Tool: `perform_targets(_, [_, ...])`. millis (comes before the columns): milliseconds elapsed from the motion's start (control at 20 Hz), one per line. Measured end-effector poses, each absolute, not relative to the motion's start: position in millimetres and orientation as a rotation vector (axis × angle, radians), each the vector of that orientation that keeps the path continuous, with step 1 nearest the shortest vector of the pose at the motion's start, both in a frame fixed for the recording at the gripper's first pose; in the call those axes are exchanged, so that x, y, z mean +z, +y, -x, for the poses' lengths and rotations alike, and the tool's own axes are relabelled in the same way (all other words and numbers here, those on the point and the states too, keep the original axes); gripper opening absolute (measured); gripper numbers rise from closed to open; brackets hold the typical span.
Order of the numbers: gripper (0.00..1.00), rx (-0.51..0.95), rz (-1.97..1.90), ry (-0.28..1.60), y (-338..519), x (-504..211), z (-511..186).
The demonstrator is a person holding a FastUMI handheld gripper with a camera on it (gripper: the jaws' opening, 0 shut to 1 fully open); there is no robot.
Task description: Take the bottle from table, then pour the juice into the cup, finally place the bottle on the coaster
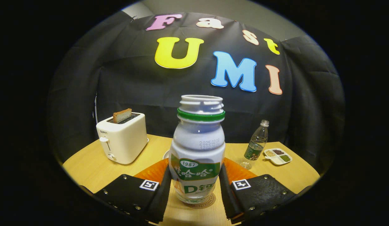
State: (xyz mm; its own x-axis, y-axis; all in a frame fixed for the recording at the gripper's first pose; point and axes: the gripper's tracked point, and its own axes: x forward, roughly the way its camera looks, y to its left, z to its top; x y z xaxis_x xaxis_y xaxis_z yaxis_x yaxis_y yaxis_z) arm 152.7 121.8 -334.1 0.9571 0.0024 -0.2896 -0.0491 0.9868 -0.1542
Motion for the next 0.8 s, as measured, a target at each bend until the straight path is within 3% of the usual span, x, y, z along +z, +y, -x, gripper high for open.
perform_targets(800, [0.7, 0.028, 0.133, 0.397, 110.0, -406.0, -169.6])
